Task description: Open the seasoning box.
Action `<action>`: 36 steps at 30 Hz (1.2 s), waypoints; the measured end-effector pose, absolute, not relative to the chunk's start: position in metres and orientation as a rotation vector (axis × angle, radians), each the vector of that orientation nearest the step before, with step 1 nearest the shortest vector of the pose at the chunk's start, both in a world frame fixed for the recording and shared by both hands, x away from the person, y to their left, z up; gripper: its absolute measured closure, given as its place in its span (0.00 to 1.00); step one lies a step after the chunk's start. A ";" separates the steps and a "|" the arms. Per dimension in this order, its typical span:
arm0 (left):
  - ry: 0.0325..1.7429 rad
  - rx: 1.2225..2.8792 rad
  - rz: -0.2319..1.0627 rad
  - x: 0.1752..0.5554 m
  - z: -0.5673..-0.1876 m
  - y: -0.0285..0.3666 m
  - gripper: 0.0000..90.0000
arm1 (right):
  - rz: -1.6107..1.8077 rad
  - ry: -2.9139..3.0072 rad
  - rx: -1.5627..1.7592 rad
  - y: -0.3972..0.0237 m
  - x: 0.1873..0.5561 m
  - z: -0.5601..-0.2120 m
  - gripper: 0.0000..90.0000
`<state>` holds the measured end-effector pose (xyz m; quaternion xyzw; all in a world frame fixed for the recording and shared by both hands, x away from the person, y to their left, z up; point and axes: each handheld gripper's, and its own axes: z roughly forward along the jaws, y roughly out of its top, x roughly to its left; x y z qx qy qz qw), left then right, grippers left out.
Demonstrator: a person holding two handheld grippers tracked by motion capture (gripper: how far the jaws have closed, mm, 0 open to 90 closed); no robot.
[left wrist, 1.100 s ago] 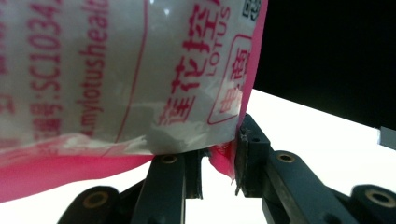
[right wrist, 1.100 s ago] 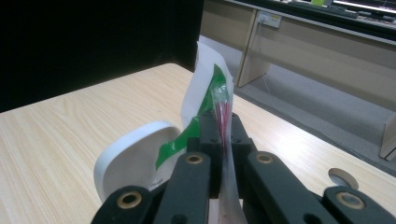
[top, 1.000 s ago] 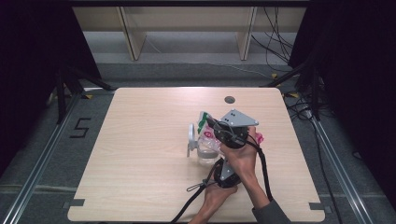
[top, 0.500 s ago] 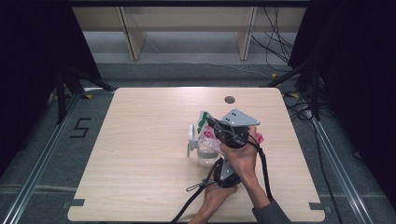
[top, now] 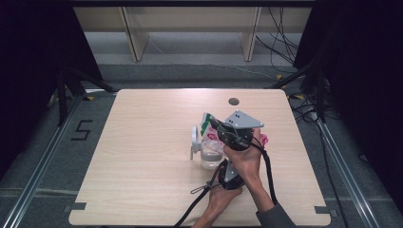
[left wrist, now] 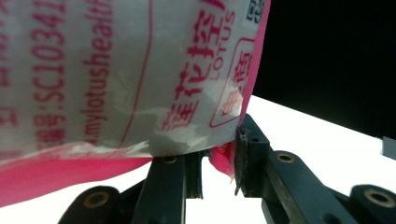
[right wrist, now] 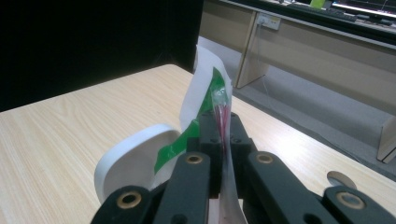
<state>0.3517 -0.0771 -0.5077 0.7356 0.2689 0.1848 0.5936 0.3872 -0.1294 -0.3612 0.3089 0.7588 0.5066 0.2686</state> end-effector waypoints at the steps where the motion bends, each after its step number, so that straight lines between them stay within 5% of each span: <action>1: 0.623 1.707 0.428 0.352 -0.507 -0.077 0.83 | 1.373 2.041 0.862 -0.129 0.386 -0.361 0.99; 36: 0.641 1.673 0.431 0.354 -0.507 -0.080 0.83 | 1.367 2.059 0.807 -0.127 0.390 -0.360 0.99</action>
